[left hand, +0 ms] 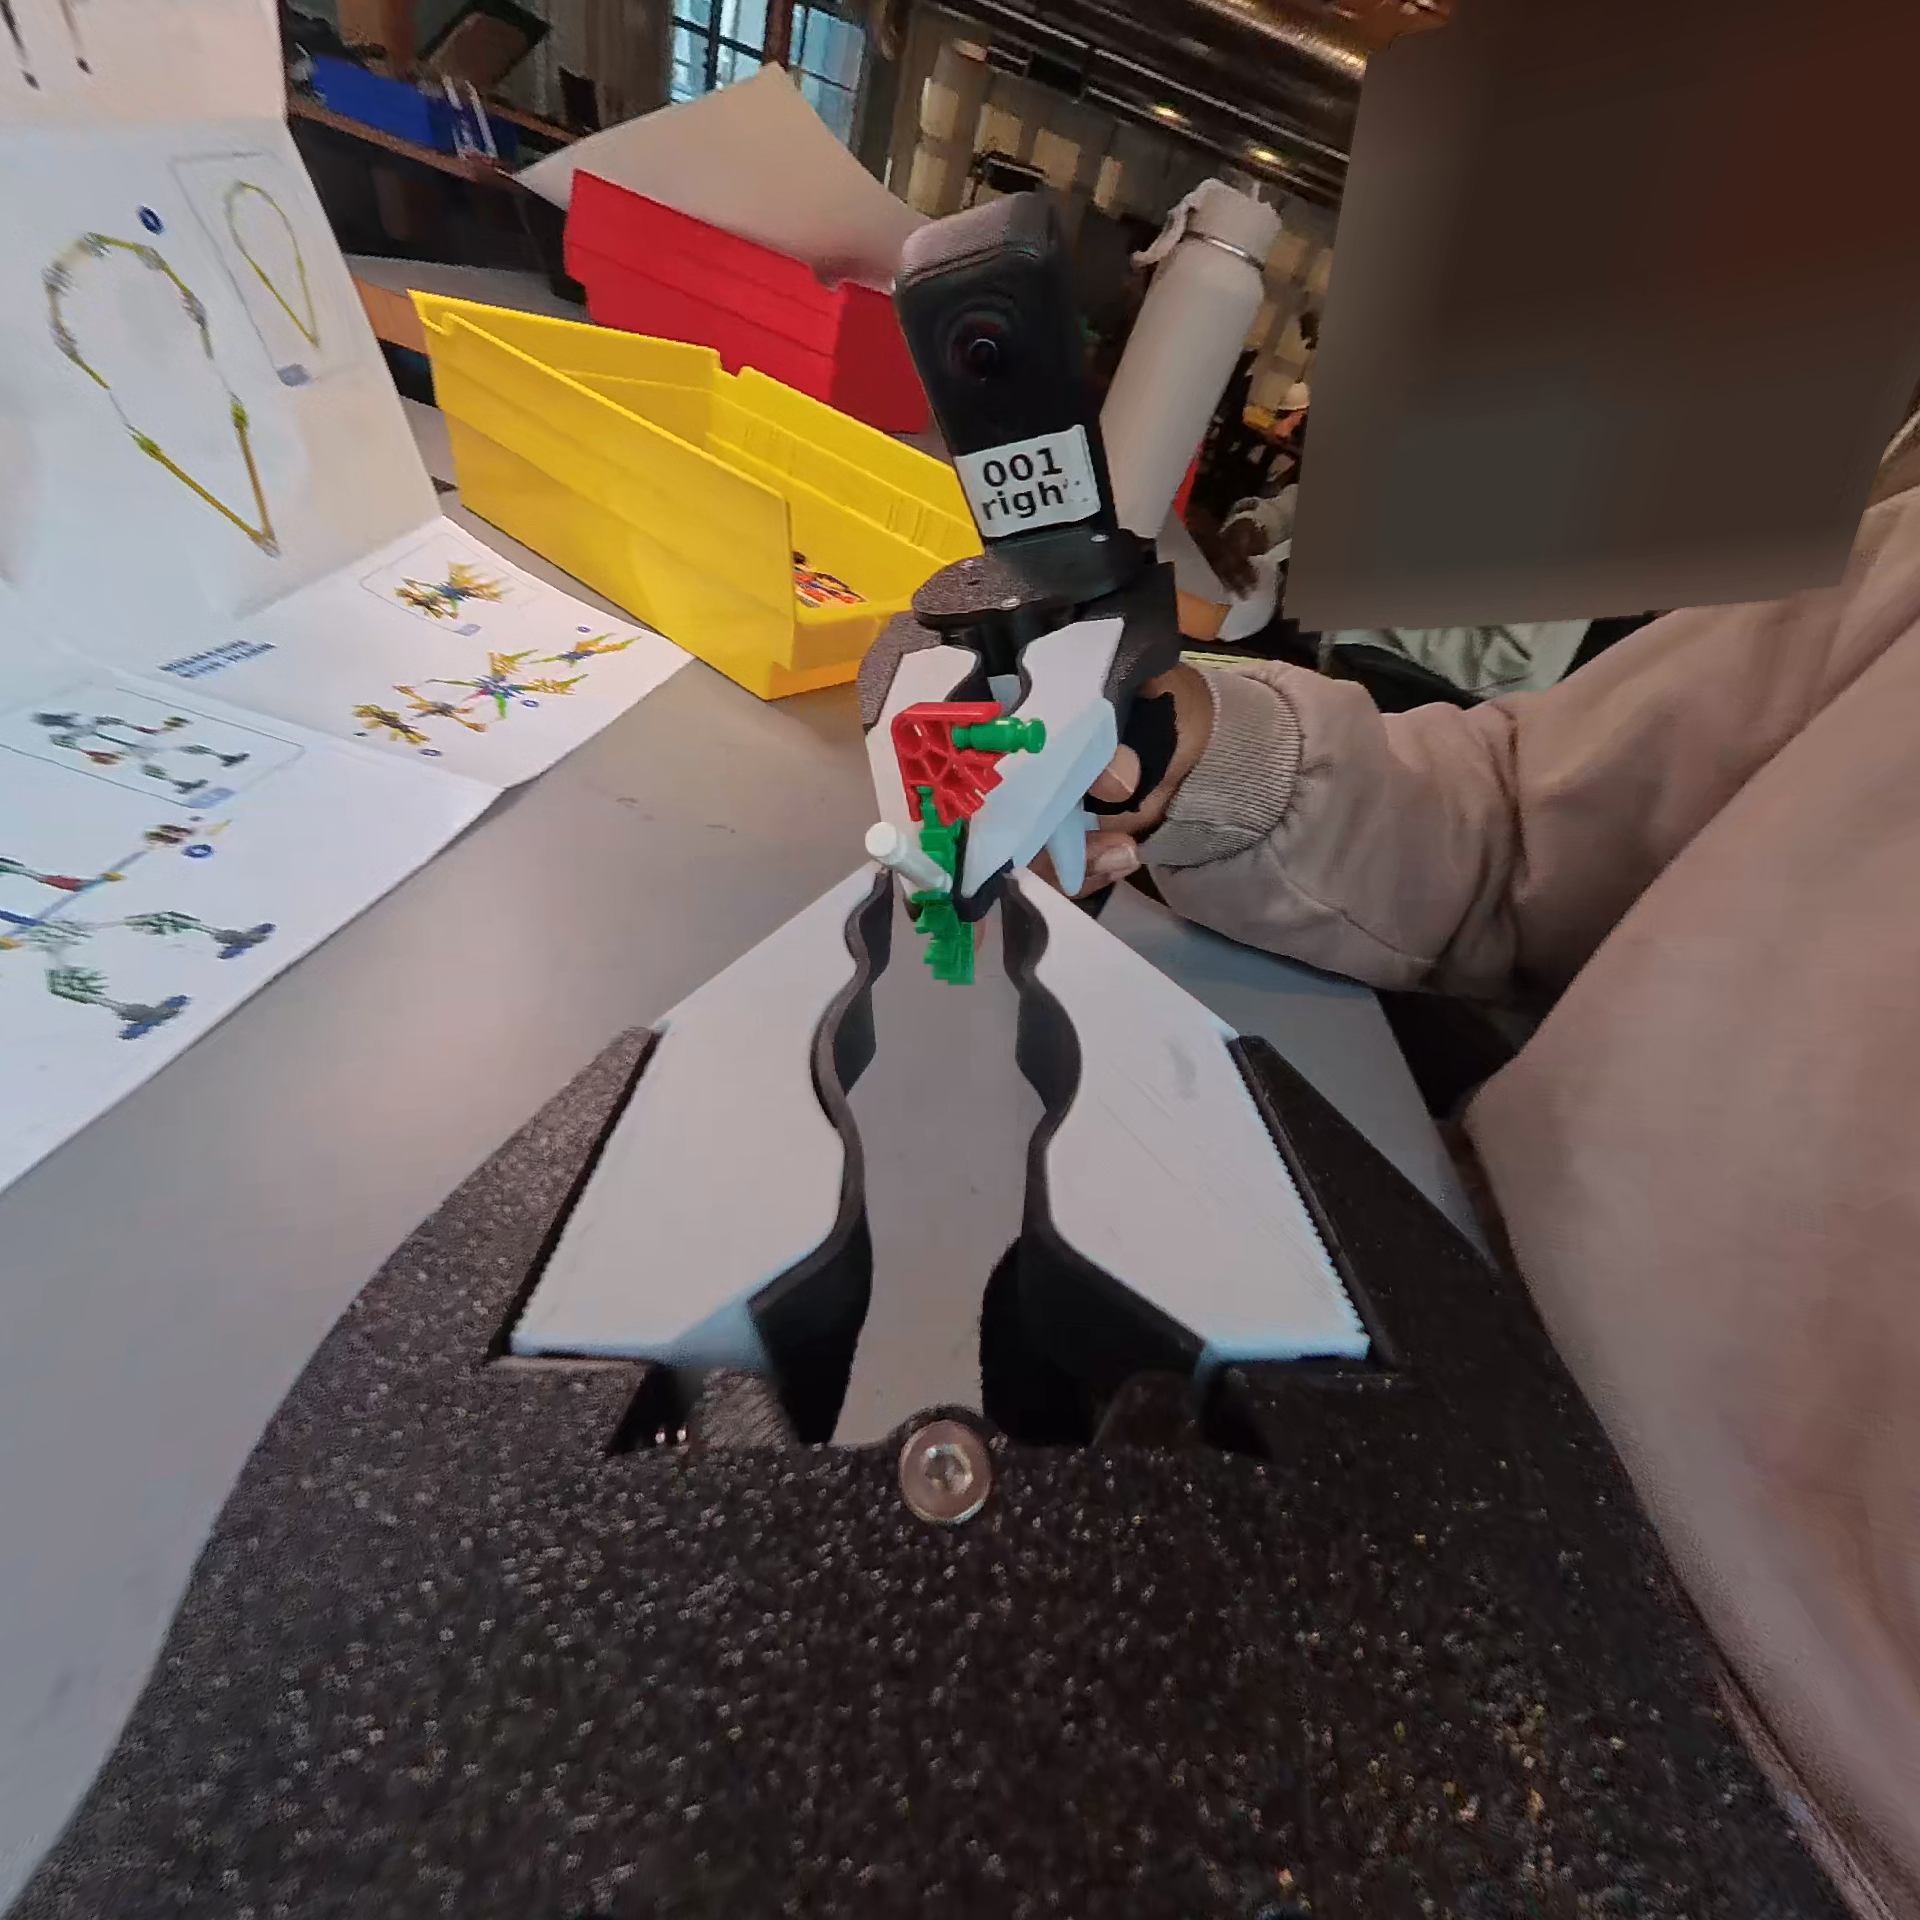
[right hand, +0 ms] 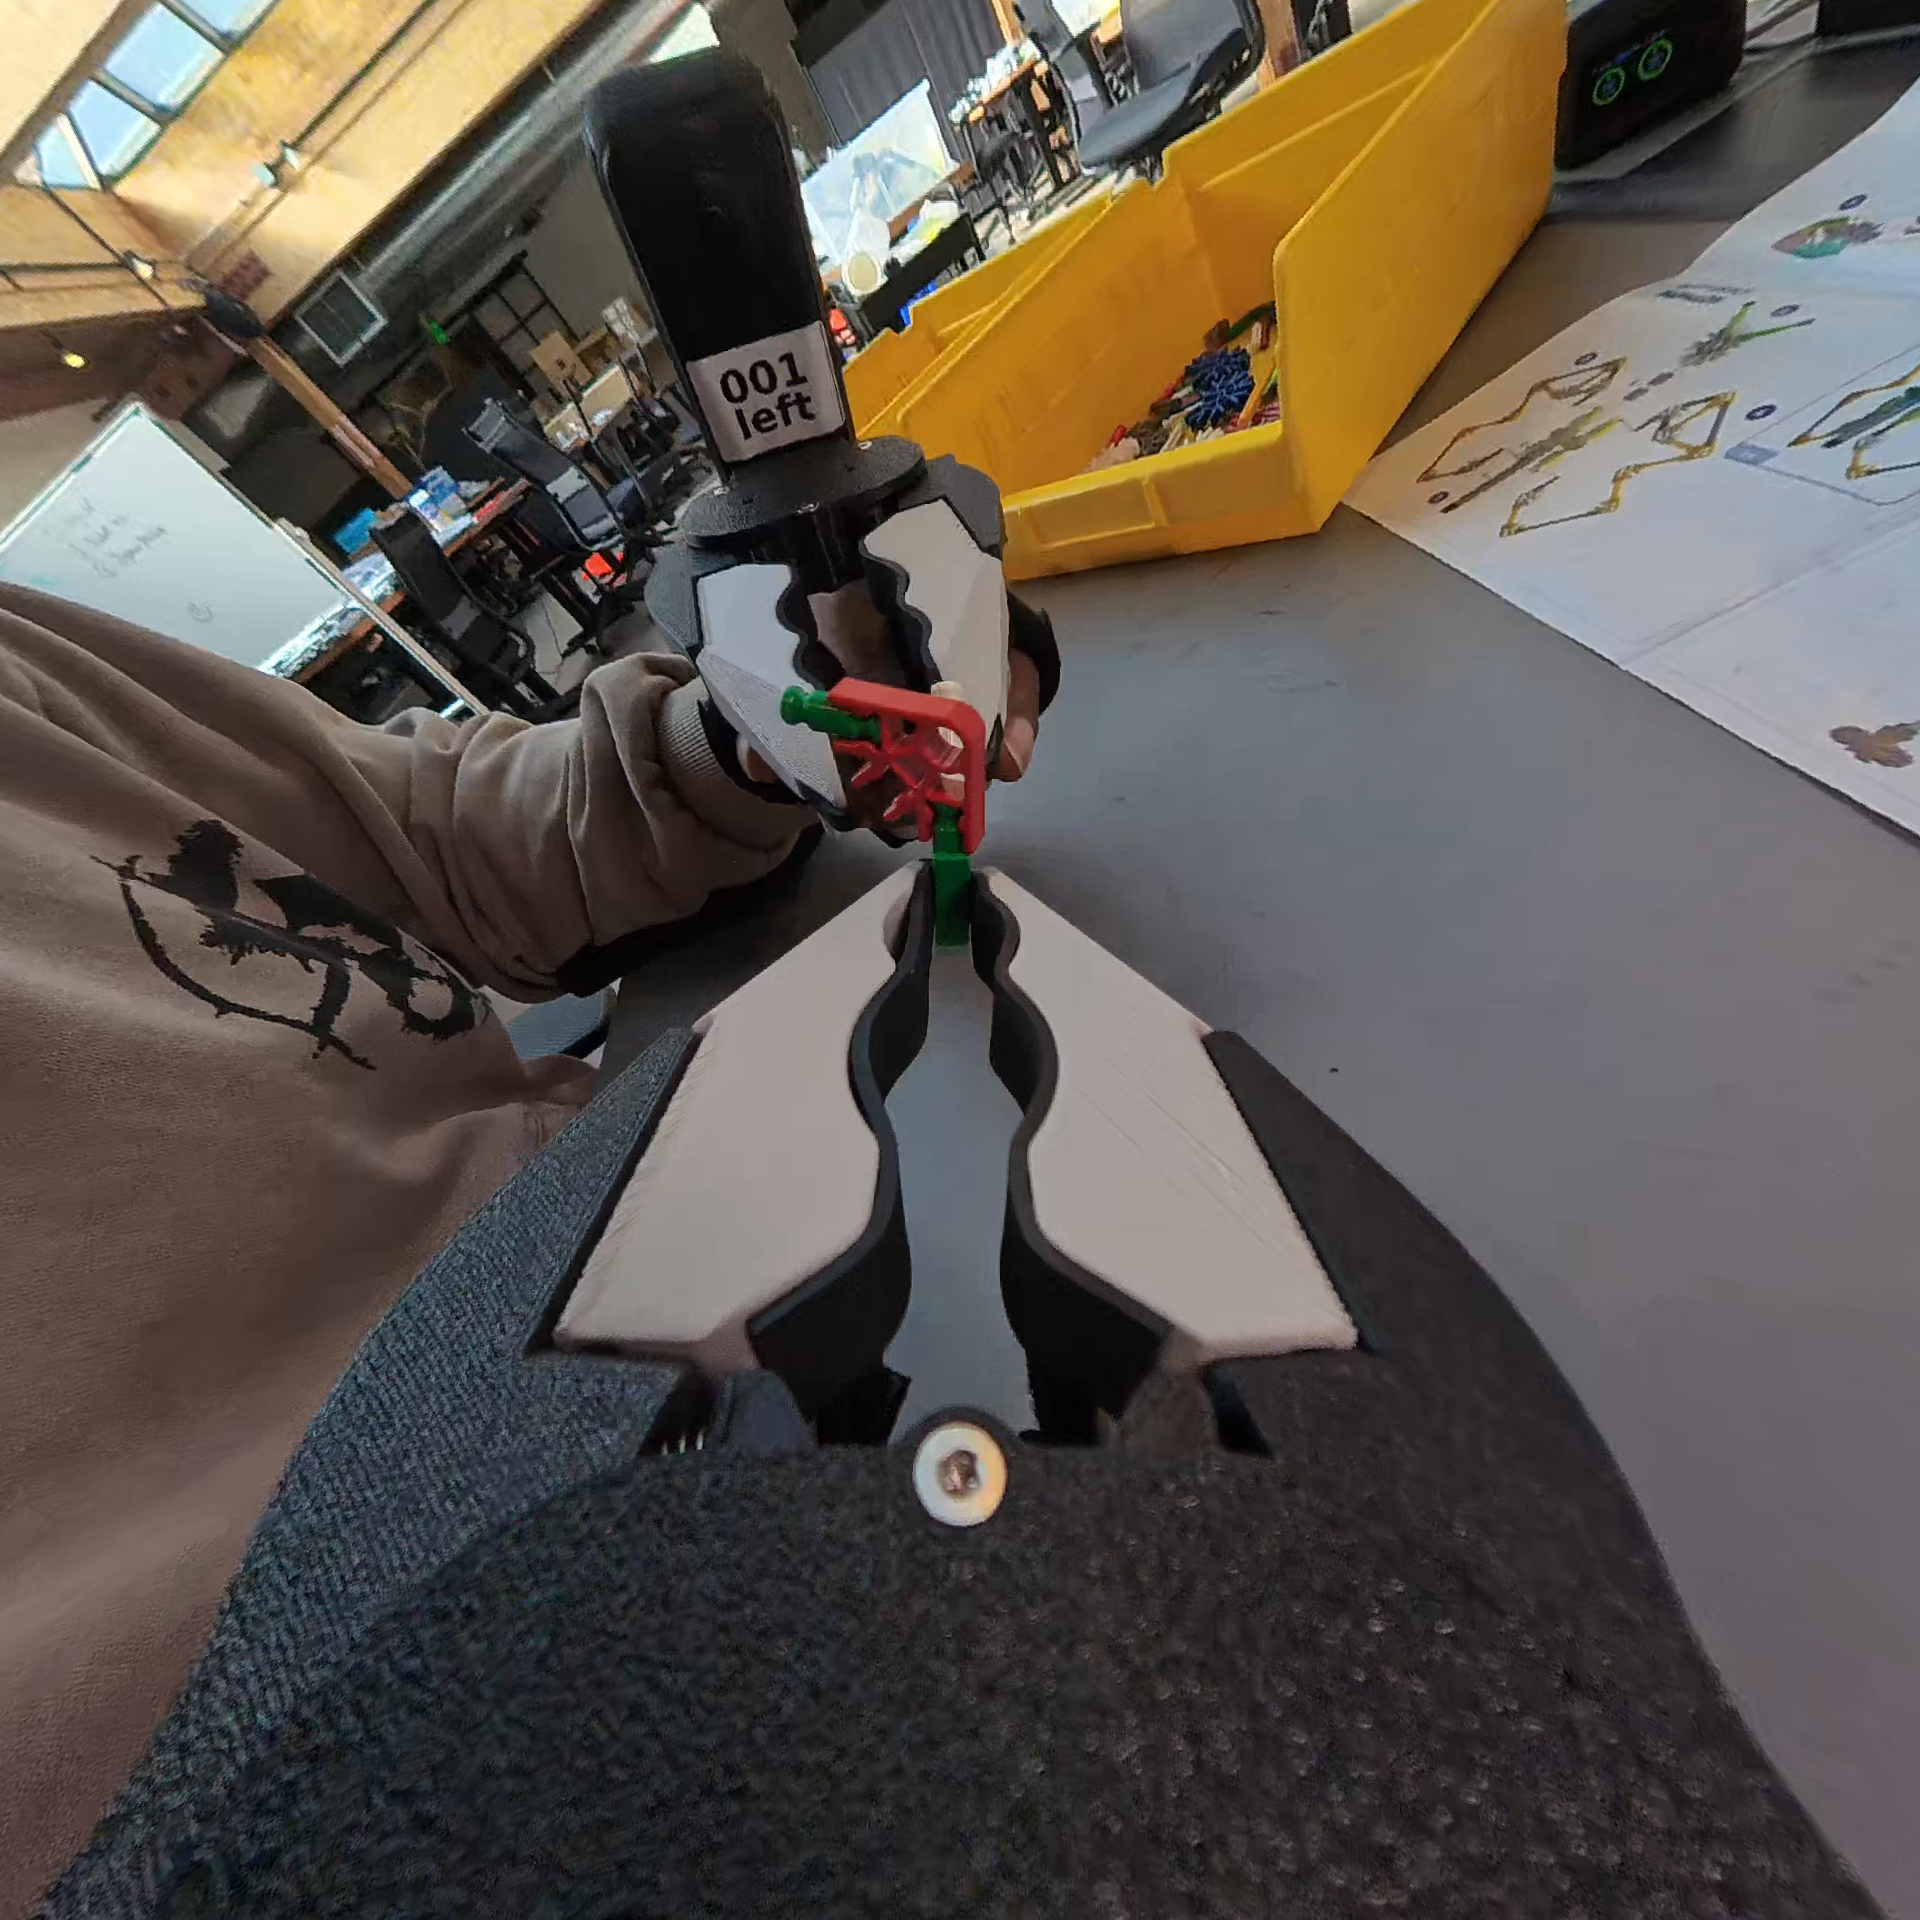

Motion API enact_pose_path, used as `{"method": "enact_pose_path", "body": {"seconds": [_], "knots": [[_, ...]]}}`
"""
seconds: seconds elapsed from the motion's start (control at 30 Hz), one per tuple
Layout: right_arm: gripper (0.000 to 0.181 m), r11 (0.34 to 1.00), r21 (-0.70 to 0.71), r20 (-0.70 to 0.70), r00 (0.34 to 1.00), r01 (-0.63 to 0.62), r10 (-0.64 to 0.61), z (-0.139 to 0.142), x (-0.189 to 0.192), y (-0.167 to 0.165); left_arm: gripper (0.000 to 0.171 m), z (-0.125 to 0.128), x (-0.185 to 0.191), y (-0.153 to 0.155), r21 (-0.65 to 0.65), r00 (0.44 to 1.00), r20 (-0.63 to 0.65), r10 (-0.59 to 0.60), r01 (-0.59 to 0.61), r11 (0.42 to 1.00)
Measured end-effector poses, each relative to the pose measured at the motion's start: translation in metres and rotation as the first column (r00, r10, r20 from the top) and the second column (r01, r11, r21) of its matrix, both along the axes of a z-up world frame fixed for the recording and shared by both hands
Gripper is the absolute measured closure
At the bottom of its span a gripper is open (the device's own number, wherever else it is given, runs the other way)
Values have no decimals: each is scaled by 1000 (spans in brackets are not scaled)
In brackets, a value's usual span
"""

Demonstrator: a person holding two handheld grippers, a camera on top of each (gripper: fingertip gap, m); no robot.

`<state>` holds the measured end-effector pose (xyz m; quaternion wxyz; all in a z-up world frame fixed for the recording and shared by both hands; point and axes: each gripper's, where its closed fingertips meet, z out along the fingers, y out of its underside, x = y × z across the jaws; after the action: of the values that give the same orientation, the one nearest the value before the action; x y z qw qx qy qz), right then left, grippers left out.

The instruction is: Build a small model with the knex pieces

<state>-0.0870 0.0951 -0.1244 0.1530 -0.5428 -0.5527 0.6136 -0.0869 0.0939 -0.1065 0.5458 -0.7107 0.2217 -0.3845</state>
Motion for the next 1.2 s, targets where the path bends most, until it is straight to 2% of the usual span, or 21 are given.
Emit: {"method": "enact_pose_path", "body": {"seconds": [0.13, 0.2, 0.23, 0.3, 0.4, 0.5, 0.6, 0.7, 0.77, 0.83, 0.93, 1.1, 1.2], "knots": [[177, 997, 36, 65, 996, -70, 68, -14, 2, -9, 151, -14, -1, -2, -54, 999, -32, -18, 16, 998], [177, 990, 95, 114, 989, -104, 93, -25, 3, -14, 157, -21, 2, -4, -80, 997, -64, -40, 35, 996], [177, 987, 114, 120, 988, -114, 100, -27, 4, -16, 166, -24, 4, -5, -89, 995, -81, -51, 44, 995], [176, 990, 121, 75, 995, -76, 67, -21, 2, -11, 167, -23, 2, -6, -86, 995, -88, -51, 43, 995], [176, 999, 0, -122, 992, -41, 41, 17, 1, -3, 168, 1, -1, -6, -43, 998, 63, -31, 33, 998], [175, 997, -60, -235, 972, -43, 28, 35, 2, -5, 168, 18, -1, -8, -5, 979, 201, -26, 27, 1000], [168, 986, -145, -270, 962, -84, 42, 43, 4, -9, 168, 27, -1, -10, -5, 946, 324, -31, 34, 999], [162, 993, -95, -256, 966, -73, 46, 36, 2, -11, 169, 33, -3, -10, -4, 918, 396, -35, 40, 999], [164, 996, -72, -269, 963, -47, 26, 37, 0, -10, 168, 31, -3, -9, -11, 922, 387, -25, 32, 999], [176, 999, -44, -273, 962, -27, 14, 38, -1, -8, 169, 29, -2, -8, -14, 922, 387, -15, 22, 1000], [177, 1000, 12, -246, 969, -22, 24, 34, 1, -6, 168, 25, 1, -7, -42, 921, 390, -28, 48, 998], [177, 994, -68, -115, 991, -82, 74, 21, 4, -8, 168, 11, 6, -11, -71, 964, 259, -61, 82, 994], [177, 992, -83, -86, 993, -90, 83, 17, 5, -9, 168, 4, 8, -12, -102, 976, 206, -71, 93, 990]]}}
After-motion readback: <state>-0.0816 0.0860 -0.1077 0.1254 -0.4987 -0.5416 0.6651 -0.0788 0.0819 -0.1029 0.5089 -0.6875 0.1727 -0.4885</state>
